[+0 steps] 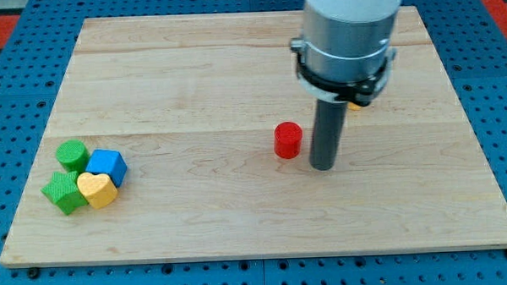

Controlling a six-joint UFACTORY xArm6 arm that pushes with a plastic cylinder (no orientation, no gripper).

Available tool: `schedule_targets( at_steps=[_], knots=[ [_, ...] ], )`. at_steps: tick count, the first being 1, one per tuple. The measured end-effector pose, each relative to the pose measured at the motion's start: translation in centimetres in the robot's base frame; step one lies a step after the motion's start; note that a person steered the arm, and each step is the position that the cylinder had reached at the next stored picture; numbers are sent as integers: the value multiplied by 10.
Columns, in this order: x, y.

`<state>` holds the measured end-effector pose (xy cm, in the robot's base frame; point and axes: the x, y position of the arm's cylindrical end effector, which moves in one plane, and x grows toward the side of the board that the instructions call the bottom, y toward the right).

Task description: Place the yellow hexagon above the red circle

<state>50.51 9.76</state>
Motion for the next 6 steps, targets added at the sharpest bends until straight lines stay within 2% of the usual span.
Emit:
schedule_targets(
  at_steps=[2, 6],
  knots=[
    [-57, 123],
    [-64, 134]
  ],
)
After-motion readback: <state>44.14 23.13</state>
